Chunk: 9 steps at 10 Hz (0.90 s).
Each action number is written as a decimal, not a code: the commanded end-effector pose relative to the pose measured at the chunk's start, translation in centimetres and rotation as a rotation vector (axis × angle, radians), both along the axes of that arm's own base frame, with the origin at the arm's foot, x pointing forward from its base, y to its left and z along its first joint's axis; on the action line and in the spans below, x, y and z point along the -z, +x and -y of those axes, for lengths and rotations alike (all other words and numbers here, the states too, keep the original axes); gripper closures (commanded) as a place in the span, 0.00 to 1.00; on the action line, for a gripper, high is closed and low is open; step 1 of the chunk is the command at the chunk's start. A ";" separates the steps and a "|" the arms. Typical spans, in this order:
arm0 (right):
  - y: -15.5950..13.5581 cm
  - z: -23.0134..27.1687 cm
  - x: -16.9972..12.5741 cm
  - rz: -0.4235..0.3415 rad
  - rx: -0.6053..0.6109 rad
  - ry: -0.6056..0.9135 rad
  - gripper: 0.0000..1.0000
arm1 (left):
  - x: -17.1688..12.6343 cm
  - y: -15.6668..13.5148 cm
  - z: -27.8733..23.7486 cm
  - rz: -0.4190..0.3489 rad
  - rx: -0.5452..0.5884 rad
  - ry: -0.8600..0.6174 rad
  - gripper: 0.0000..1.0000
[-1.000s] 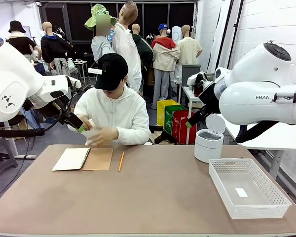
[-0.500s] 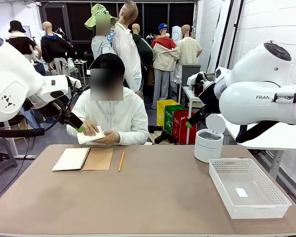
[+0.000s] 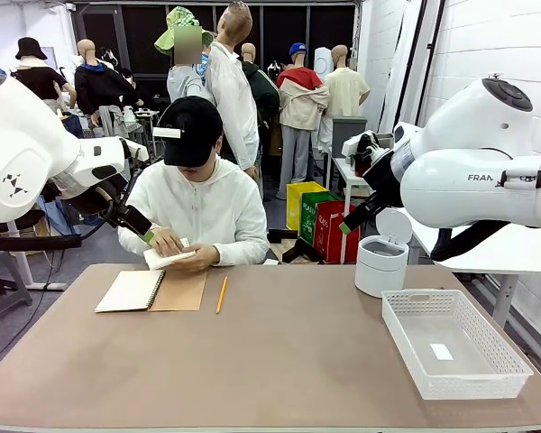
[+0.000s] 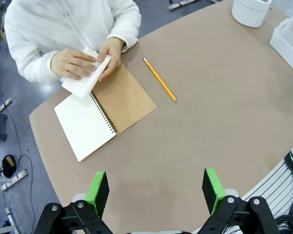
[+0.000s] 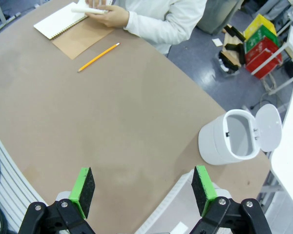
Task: Sort the paper based on its condition.
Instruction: If a person hands you a paper, place it in the Organizing basket , and if it's crumpled, put it in the Trash can.
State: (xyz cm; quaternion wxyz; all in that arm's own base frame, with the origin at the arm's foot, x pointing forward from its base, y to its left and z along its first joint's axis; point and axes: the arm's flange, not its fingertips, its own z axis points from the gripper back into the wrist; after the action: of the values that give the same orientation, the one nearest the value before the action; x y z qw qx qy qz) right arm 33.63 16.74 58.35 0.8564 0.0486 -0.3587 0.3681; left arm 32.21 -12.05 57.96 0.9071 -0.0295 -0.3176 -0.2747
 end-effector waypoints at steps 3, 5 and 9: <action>0.1 0.0 0.0 -0.003 -0.002 0.004 0.00 | 0.1 0.1 0.0 0.001 -0.001 -0.003 0.00; 0.1 0.0 0.0 -0.003 -0.002 0.004 0.00 | 0.1 0.1 0.0 0.001 -0.001 -0.003 0.00; 0.1 0.0 0.0 -0.003 -0.002 0.004 0.00 | 0.1 0.1 0.0 0.001 -0.001 -0.003 0.00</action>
State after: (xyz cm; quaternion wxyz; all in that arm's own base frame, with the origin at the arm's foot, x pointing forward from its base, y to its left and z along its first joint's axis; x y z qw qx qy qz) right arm 33.63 16.74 58.35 0.8564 0.0486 -0.3587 0.3681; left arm 32.21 -12.05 57.96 0.9071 -0.0295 -0.3176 -0.2747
